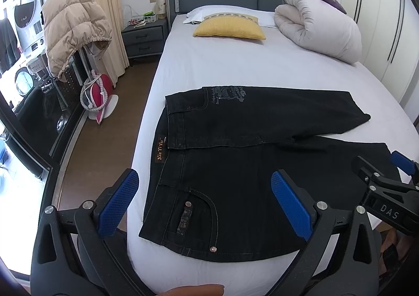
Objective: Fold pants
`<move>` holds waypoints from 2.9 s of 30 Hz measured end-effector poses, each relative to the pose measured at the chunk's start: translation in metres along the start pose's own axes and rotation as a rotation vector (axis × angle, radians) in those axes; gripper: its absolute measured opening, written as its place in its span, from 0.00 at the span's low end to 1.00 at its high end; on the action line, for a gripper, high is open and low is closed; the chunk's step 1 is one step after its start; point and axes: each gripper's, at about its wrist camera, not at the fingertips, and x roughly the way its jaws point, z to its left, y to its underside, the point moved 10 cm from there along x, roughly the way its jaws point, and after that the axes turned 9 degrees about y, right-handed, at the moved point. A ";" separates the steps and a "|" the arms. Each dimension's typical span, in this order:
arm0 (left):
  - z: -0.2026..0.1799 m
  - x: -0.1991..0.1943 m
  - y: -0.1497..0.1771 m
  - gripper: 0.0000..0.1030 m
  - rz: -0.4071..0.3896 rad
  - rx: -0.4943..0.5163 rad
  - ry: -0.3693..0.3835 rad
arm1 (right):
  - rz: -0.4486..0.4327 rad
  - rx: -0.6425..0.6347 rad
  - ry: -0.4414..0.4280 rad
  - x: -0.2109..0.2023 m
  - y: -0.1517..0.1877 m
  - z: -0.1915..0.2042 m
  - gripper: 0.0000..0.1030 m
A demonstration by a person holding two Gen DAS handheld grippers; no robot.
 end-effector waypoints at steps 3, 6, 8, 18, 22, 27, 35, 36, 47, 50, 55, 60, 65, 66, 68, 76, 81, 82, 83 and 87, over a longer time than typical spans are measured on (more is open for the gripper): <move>0.001 0.001 -0.001 1.00 0.002 -0.002 -0.002 | 0.000 0.000 0.000 0.000 0.001 -0.001 1.00; 0.001 0.001 -0.001 1.00 0.002 -0.002 -0.001 | -0.001 0.001 0.001 0.000 -0.001 0.001 1.00; 0.001 0.001 0.000 1.00 0.003 -0.003 -0.002 | 0.000 0.000 0.001 0.000 0.000 0.001 1.00; 0.003 0.005 -0.001 1.00 0.010 -0.008 -0.009 | 0.001 -0.001 0.002 0.001 0.000 0.001 1.00; 0.003 0.005 0.000 1.00 0.011 -0.008 -0.010 | 0.001 -0.001 0.002 0.001 0.001 0.002 1.00; 0.005 0.006 0.003 1.00 0.014 -0.010 -0.012 | 0.002 -0.002 0.002 0.001 0.001 0.002 1.00; 0.005 0.006 0.003 1.00 0.014 -0.010 -0.012 | 0.004 -0.003 0.001 0.001 0.001 0.002 1.00; 0.005 0.006 0.003 1.00 0.014 -0.010 -0.011 | 0.002 -0.004 0.002 0.001 0.001 0.002 1.00; 0.008 0.008 0.005 1.00 0.016 -0.011 -0.012 | 0.003 -0.004 0.002 0.001 0.002 0.003 1.00; 0.007 0.009 0.005 1.00 0.016 -0.011 -0.012 | 0.004 -0.005 0.003 0.001 0.003 0.003 1.00; 0.007 0.008 0.006 1.00 0.016 -0.012 -0.013 | 0.006 -0.006 0.002 0.001 0.003 0.004 1.00; 0.012 0.012 0.010 1.00 0.022 -0.009 -0.023 | 0.008 -0.009 0.001 0.002 0.010 0.007 1.00; 0.017 0.027 0.004 1.00 0.022 0.019 -0.036 | 0.025 -0.026 -0.025 0.012 0.015 0.014 1.00; 0.020 0.034 0.001 1.00 0.020 0.026 -0.022 | 0.032 -0.036 -0.036 0.016 0.013 0.016 1.00; 0.026 0.049 -0.009 1.00 0.030 0.034 0.011 | 0.043 -0.052 -0.070 0.024 0.010 0.019 1.00; 0.053 0.121 -0.059 1.00 0.068 0.121 0.006 | 0.073 -0.111 -0.162 0.077 -0.029 0.016 1.00; 0.081 0.171 -0.088 1.00 0.138 0.098 -0.072 | 0.154 -0.132 -0.245 0.130 -0.052 0.022 0.91; 0.084 0.181 -0.093 1.00 0.158 0.082 -0.069 | 0.171 -0.129 -0.266 0.139 -0.056 0.023 0.88; 0.088 0.192 -0.101 1.00 0.173 0.078 -0.070 | 0.190 -0.125 -0.299 0.148 -0.060 0.026 0.83; 0.099 0.241 -0.154 1.00 0.141 0.182 -0.068 | 0.216 -0.144 -0.387 0.177 -0.081 0.036 0.80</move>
